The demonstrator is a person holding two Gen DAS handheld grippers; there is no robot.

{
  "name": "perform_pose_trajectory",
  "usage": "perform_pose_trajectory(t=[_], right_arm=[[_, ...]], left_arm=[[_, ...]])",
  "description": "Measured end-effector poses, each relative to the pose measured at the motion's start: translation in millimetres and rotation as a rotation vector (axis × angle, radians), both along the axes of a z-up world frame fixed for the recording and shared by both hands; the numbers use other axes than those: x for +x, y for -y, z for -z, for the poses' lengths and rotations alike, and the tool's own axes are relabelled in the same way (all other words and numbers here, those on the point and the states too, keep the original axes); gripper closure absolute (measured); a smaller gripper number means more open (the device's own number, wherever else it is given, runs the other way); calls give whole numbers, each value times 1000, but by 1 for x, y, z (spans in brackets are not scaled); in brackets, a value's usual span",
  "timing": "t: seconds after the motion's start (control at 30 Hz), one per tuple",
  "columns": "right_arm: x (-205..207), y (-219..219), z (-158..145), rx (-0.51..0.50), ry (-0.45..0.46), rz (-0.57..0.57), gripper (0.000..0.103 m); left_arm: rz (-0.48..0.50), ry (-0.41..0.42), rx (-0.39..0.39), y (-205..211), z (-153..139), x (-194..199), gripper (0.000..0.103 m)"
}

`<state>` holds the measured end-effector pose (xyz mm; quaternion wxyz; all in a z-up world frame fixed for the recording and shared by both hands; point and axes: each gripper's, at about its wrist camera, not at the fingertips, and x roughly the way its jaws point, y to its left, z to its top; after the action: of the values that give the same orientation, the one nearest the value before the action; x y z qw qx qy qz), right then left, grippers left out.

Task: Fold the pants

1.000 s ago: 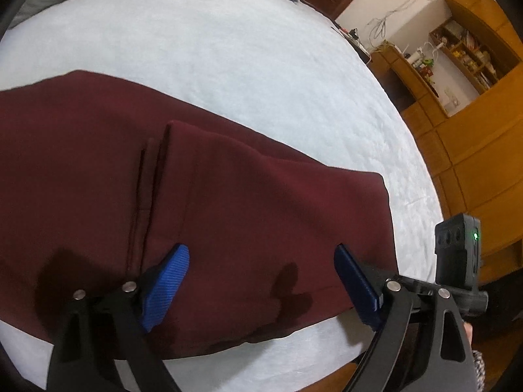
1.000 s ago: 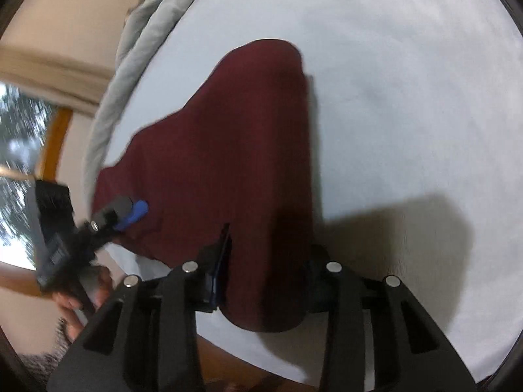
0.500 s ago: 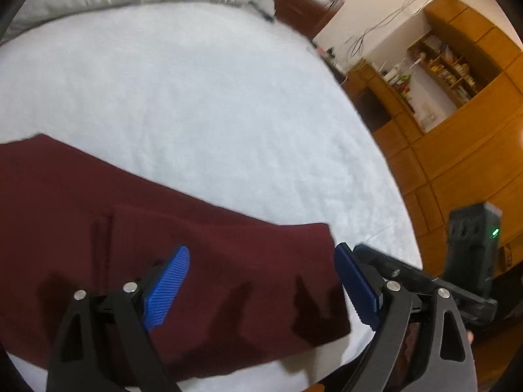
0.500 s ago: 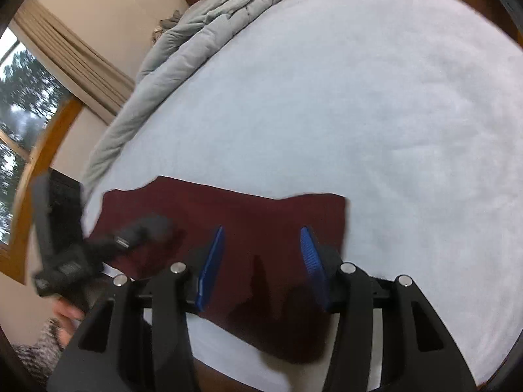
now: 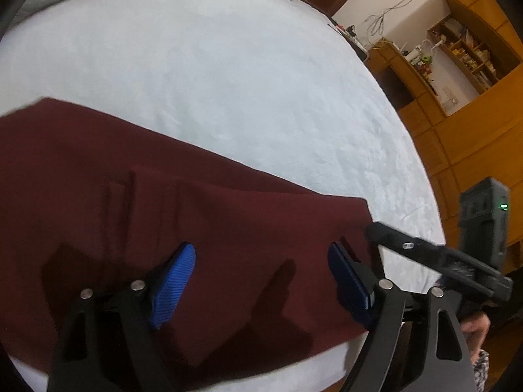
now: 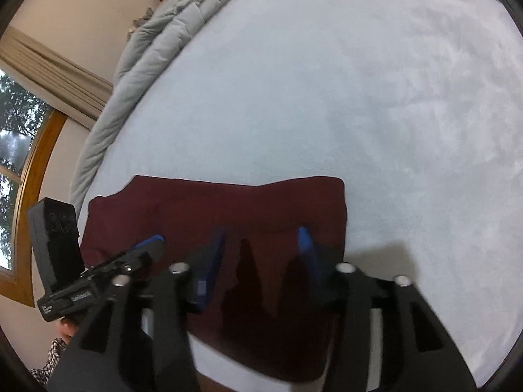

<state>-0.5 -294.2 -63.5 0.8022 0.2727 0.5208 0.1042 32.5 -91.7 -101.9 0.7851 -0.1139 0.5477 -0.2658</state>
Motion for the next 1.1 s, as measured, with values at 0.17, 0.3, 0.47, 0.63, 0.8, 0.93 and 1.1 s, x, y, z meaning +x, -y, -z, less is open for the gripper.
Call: perform_pose_trajectory(t=[0.17,0.3,0.47,0.63,0.8,0.93,1.1], right_arm=[[-17,-22,-30,-27,62,-42,43],[-23,-40,-36,12,74,-49,38],[-15,-74,-33,-24,57,-113,32],[-6,-96,-25,-23,24,-149,31],[-1,-105,-15,-42,-4,-150,31],[1,-108,-7,-65,-31,-150,31],[2,-112,-1,-95,-39,-160,30]], left_arm=[[-70,40,-7,-57,-25,-22,15],[-225,11,2,-132,-30,-37,15],[-475,22,38,-233,-33,-64,15],[-664,10,-37,-312,-18,-73,15],[-775,-42,-175,-359,11,-61,15],[-821,-51,-242,-376,27,-51,15],[-883,-96,-292,-389,48,-37,14]])
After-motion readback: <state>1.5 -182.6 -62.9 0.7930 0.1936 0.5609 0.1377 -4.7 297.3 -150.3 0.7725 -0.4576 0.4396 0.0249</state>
